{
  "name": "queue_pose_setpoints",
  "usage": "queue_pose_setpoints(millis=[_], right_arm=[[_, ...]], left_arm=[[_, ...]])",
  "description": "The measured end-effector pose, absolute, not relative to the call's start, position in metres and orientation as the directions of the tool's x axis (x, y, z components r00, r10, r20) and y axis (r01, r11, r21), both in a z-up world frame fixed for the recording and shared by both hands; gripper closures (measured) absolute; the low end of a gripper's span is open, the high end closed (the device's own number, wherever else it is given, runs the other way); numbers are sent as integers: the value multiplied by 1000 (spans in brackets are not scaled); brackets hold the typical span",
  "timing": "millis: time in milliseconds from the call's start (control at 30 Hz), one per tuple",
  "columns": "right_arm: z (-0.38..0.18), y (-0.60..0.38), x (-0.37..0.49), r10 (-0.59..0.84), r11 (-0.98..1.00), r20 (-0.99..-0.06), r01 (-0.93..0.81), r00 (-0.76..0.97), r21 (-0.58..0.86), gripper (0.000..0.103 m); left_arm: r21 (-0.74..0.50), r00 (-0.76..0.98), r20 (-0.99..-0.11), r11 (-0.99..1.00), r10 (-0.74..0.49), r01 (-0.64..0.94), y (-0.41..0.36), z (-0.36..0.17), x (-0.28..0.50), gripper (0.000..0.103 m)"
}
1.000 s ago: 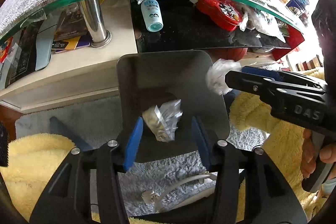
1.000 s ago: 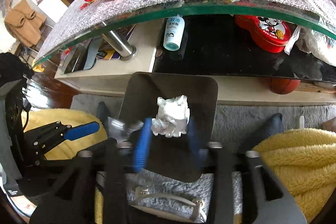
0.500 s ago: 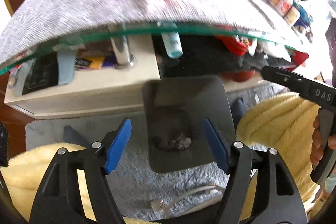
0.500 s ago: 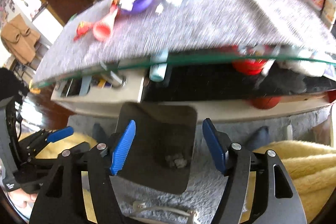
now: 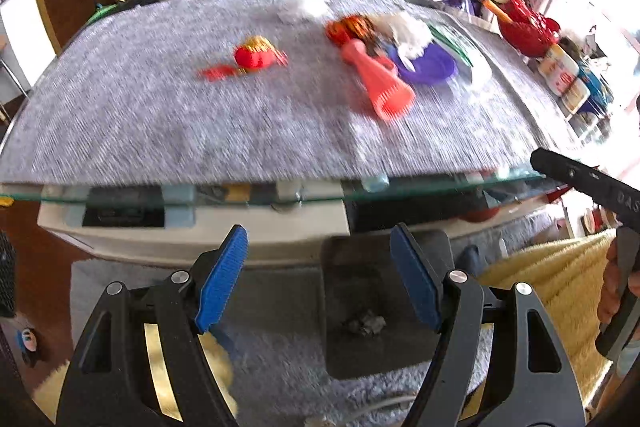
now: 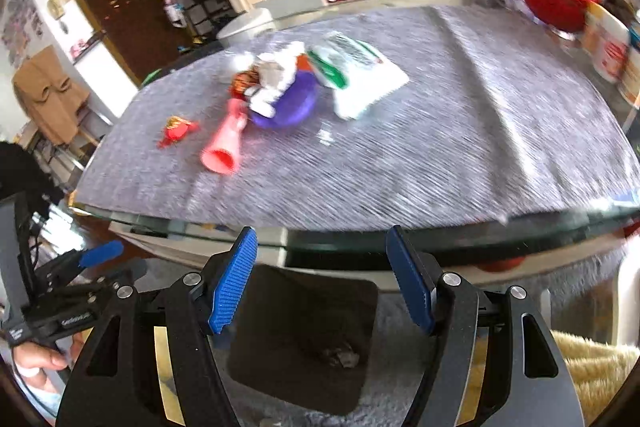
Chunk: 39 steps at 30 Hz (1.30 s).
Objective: Collect trash
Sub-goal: 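Reach the left tool to the red-gold wrapper while the right tool reaches the pink cone, then grasp the pink cone with the right tool while the left tool grasps the red wrapper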
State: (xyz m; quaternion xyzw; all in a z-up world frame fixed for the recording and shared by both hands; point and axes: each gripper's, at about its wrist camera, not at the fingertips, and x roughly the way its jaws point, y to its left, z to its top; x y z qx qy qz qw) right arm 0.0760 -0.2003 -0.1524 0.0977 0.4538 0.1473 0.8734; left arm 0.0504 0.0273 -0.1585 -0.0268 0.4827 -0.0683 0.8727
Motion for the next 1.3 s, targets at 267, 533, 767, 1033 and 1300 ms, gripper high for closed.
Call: queue_pose_setpoints(millis=[267,533,767,1033,1300], right_arm=[[-145,-157,110,446,895,-735,-252,511,368,49],[-149,-124,145,472,881,-745,-276,472,383,56],[-163,-107,164,469,882,-771,-272,431,385,57],[-182,-100,177,462,885,-795,-264,393,384,57],[-183,-88,178,426,897,-813,-304,398,321,66]], left_arm=[[-87,547,-831,995,-99,49,49,-146,85,33],[-77,552,-829,995,-95,56,67,-138,127,33],[-74,543,-833,993,-110,89,71,-140,166,34],[-82,497,-858,990,-129,115,71,-162,207,34],[-104,467,-870,985,-159,140,65,-180,228,48]])
